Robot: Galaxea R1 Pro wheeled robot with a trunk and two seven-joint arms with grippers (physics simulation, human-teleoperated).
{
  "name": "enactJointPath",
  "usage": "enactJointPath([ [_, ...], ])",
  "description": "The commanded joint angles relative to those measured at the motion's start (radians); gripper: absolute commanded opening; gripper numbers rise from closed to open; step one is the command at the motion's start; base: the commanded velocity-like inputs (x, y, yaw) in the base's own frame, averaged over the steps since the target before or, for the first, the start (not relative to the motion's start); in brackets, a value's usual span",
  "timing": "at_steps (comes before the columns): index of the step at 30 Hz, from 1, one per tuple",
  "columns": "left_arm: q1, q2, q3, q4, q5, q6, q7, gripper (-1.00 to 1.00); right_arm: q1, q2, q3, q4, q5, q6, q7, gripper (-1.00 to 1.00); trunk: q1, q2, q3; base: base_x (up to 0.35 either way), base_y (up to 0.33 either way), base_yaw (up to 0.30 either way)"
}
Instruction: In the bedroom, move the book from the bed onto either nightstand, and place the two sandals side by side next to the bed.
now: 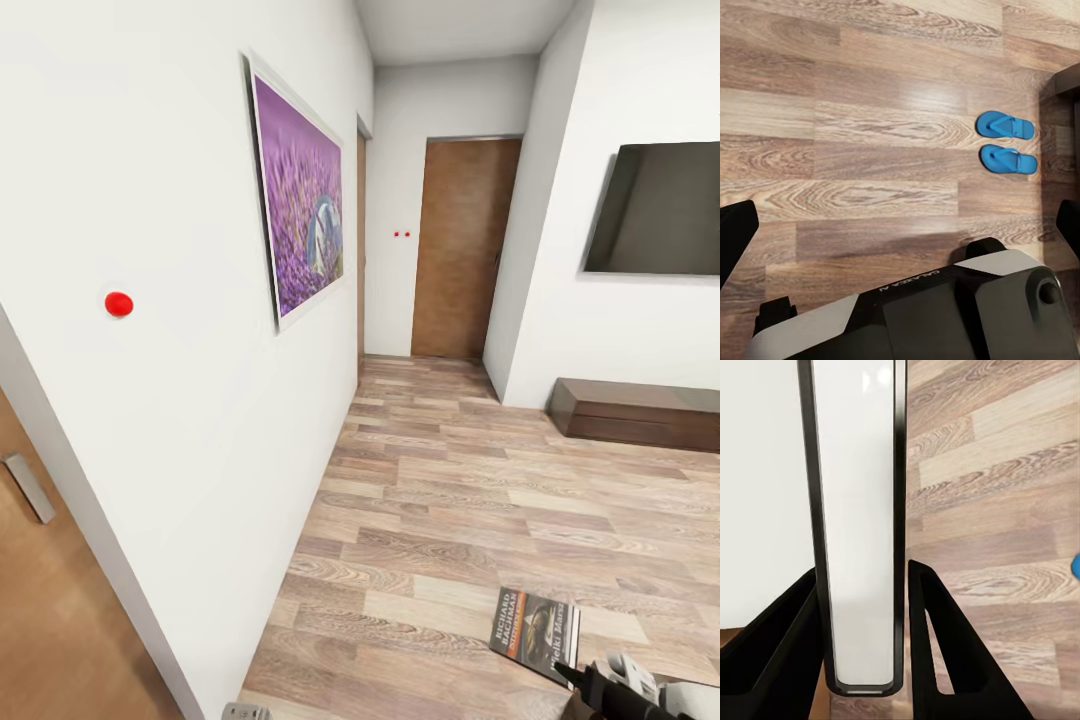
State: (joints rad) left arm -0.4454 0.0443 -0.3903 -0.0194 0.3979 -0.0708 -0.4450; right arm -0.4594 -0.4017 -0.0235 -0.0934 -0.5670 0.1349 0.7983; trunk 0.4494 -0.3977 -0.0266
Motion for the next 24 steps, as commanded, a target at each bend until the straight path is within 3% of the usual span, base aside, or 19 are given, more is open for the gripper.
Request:
enactJointPath([
  [1,-0.001,0.000,-0.009,0.001,0.007,-0.004,-0.003,1.00,-0.001,0.000,-0.003,0.000,-0.007,0.011,0.004,-1.00,0.001,-0.002,-0.002,0.000,0.000,0.000],
  [8,-0.001,0.000,-0.009,0.001,0.007,-0.004,-0.003,1.00,-0.001,0.000,-0.002,0.008,-0.007,0.011,0.000,-1.00,0.001,-0.002,-0.002,0.130,0.000,0.000],
  [24,-0.001,0.000,-0.009,0.001,0.007,-0.004,-0.003,1.00,-0.001,0.000,-0.001,0.008,-0.007,0.011,-0.001,-1.00,0.001,-0.002,-0.002,0.313,0.000,0.000],
])
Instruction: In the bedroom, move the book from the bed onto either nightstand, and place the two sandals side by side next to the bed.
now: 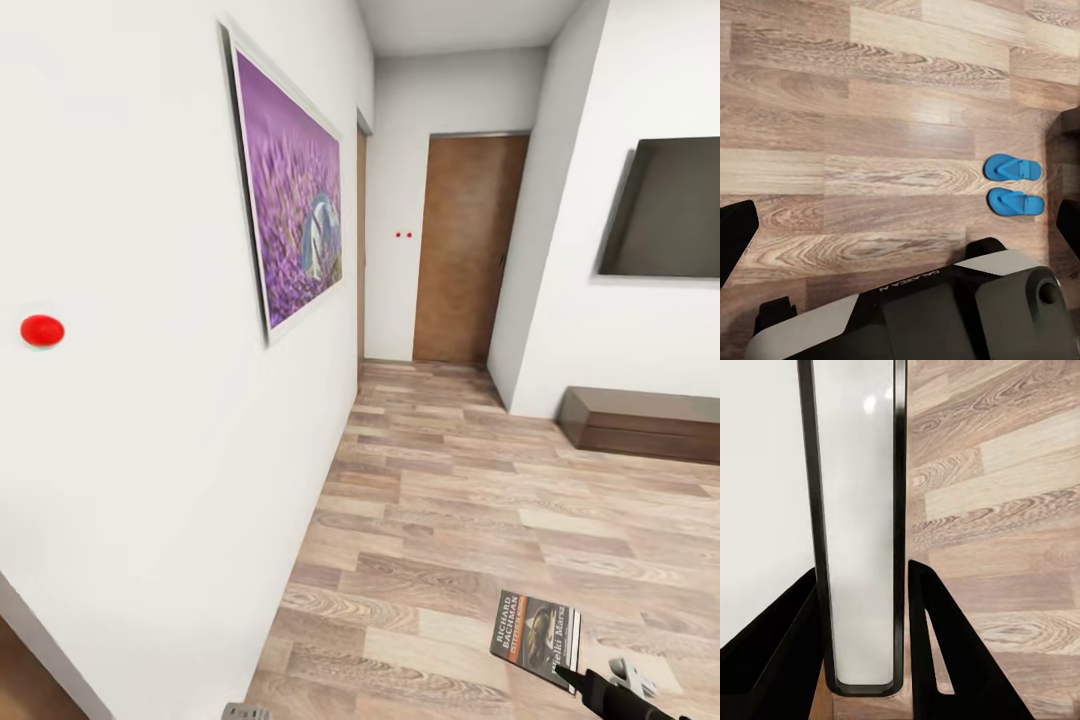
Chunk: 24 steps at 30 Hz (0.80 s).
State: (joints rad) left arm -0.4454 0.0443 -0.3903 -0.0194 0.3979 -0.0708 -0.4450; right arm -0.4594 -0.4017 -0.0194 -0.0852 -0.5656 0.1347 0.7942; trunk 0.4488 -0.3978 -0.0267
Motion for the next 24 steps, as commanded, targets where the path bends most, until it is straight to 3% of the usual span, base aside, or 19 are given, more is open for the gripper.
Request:
enactJointPath([
  [1,-0.001,0.000,-0.009,0.001,0.007,-0.004,-0.003,1.00,-0.001,0.000,-0.005,-0.001,-0.008,0.011,0.003,-1.00,0.001,-0.002,-0.002,0.322,0.000,0.000],
  [24,-0.001,0.000,-0.008,0.001,0.007,-0.004,-0.003,1.00,-0.001,0.000,-0.006,-0.001,-0.008,0.011,0.005,-1.00,0.001,-0.002,-0.002,0.124,0.050,-0.002],
])
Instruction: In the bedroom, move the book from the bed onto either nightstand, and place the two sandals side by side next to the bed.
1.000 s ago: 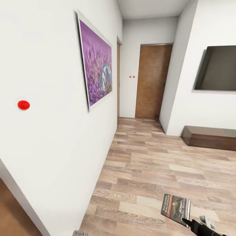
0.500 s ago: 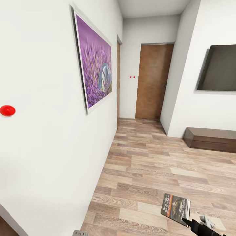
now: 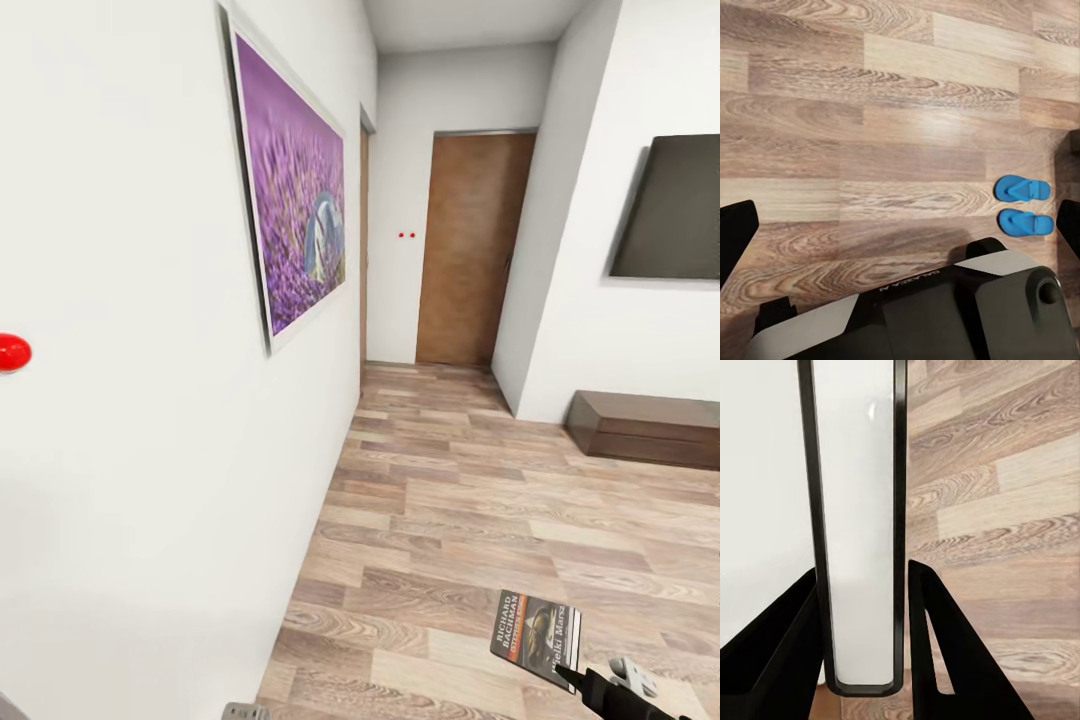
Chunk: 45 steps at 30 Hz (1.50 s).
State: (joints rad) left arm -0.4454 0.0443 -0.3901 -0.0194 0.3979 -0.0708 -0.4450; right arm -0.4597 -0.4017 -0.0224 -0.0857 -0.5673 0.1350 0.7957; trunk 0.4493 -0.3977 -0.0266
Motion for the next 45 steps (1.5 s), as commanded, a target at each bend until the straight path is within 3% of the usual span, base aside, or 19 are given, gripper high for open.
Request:
enactJointPath([
  [1,-0.001,0.000,-0.009,0.001,0.007,-0.004,-0.003,1.00,-0.001,0.000,-0.002,0.000,-0.006,0.011,0.004,-1.00,0.001,-0.002,-0.002,0.012,0.004,-0.107],
  [18,-0.001,0.000,-0.009,0.001,0.007,-0.004,-0.003,1.00,-0.001,0.000,-0.003,0.000,-0.006,0.011,0.005,-1.00,0.001,-0.002,-0.002,0.003,0.001,-0.228],
  [29,-0.001,0.000,-0.009,0.001,0.007,-0.004,-0.003,1.00,-0.001,0.000,-0.002,0.000,-0.006,0.011,0.004,-1.00,0.001,-0.002,-0.002,0.274,0.000,-0.016],
  [45,-0.001,0.000,-0.009,0.001,0.007,-0.004,-0.003,1.00,-0.001,0.000,-0.003,0.000,-0.006,0.011,0.005,-1.00,0.001,-0.002,-0.002,0.120,0.024,0.000],
])
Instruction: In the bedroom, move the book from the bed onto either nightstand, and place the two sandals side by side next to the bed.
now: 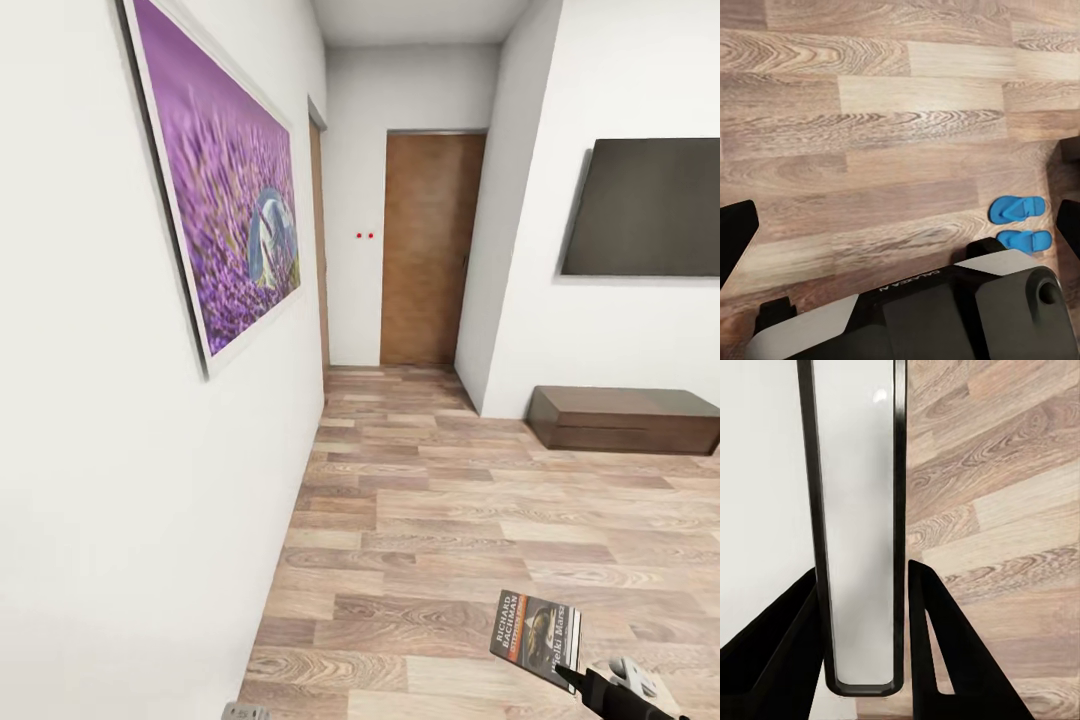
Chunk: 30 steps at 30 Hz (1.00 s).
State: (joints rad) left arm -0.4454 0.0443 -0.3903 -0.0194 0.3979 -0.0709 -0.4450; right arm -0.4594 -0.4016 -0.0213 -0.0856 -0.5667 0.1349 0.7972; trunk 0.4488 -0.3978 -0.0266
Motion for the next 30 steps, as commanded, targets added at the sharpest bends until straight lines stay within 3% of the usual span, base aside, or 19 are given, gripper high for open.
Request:
enactJointPath([
  [1,-0.001,0.000,-0.009,0.001,0.007,-0.004,-0.003,1.00,-0.001,0.000,-0.004,0.000,-0.007,0.011,0.003,-1.00,0.001,-0.002,-0.002,0.306,0.035,0.000],
  [7,-0.001,0.000,-0.009,0.001,0.007,-0.004,-0.003,1.00,-0.001,0.000,-0.004,0.000,-0.007,0.011,0.004,-1.00,0.001,-0.002,-0.002,0.268,0.011,0.000],
  [23,-0.001,0.000,-0.009,0.001,0.007,-0.004,-0.003,1.00,-0.001,0.000,-0.003,0.000,-0.007,0.011,0.004,-1.00,0.001,-0.002,-0.002,0.018,0.000,-0.093],
  [30,-0.001,0.000,-0.009,0.001,0.007,-0.004,-0.003,1.00,-0.001,0.000,-0.003,0.000,-0.007,0.011,0.003,-1.00,0.001,-0.002,-0.002,0.205,0.000,-0.008],
])
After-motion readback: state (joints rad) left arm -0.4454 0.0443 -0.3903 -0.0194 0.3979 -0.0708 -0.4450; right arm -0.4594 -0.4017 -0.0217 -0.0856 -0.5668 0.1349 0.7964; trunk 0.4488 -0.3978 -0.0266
